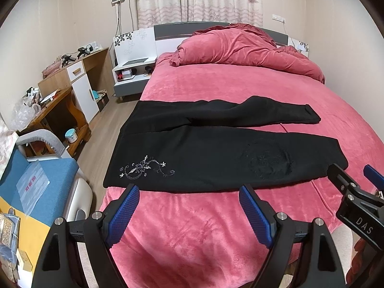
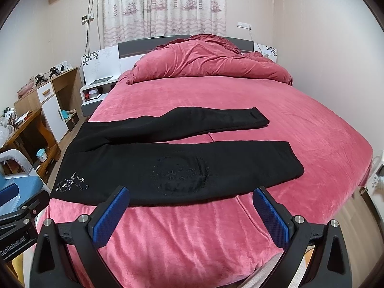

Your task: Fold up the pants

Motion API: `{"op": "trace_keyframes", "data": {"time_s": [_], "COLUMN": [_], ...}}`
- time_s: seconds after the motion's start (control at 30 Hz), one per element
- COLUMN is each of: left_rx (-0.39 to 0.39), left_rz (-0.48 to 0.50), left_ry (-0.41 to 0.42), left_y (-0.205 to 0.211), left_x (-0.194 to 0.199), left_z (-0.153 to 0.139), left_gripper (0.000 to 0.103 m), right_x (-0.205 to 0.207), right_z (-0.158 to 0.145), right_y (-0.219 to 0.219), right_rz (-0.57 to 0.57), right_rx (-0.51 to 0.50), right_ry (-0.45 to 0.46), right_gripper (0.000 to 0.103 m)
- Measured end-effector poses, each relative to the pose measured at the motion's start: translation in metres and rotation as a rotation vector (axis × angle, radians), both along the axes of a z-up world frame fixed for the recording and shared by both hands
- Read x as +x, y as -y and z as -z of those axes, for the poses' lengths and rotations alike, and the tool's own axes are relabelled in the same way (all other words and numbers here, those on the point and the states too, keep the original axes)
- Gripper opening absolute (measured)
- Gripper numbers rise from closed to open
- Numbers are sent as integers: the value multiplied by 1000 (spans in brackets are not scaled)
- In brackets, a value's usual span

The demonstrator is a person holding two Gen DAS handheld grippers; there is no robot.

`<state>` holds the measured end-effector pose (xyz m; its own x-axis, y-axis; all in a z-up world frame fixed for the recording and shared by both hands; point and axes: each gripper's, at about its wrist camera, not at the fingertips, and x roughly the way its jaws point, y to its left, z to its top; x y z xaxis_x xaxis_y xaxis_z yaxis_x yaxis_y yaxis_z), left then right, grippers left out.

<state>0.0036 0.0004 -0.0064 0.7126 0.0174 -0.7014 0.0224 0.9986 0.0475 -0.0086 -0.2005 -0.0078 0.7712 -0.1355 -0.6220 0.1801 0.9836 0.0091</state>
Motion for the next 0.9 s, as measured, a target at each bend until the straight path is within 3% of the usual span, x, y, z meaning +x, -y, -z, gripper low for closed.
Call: {"op": "trace_keyframes", "data": {"time_s": [0.9], "left_rx": [0], "left_rz": [-17], "left_ry": [-32], "left_y": [-5], "left_x": [2], "left_z": [7], "left_gripper": [87], "right_x": [1], "right_z": [3], "right_y": [-3], "right_rz": [1], "right_rx": [-2], "right_ry": [-8], "right_gripper": [103]}}
